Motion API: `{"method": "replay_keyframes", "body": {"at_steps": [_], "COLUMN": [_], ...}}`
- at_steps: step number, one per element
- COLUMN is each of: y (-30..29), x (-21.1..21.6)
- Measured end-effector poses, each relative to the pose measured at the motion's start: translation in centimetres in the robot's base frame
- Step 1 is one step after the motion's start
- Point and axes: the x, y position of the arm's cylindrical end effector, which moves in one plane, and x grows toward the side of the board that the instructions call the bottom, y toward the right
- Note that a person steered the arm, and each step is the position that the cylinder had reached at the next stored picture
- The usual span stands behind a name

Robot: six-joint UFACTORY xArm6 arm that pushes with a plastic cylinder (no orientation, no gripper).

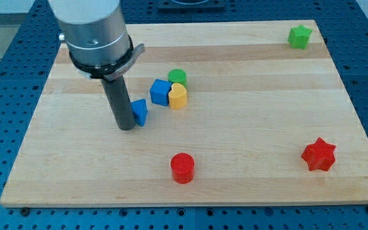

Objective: Push the red circle towards the bottom left corner of the board

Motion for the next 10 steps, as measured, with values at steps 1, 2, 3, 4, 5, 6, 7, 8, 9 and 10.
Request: {"method": "replay_keyframes", "body": {"at_steps": [1, 2, 3, 4, 5, 6, 7, 8, 9, 10], "y": [1.3, 11.3, 16.3, 14.2, 11.0, 8.0, 7.9, 8.0, 0.9, -0.5], "x": [-1.0, 0.7, 3.3, 9.5, 10.0, 6.4, 8.8, 9.8, 10.3, 6.3]}}
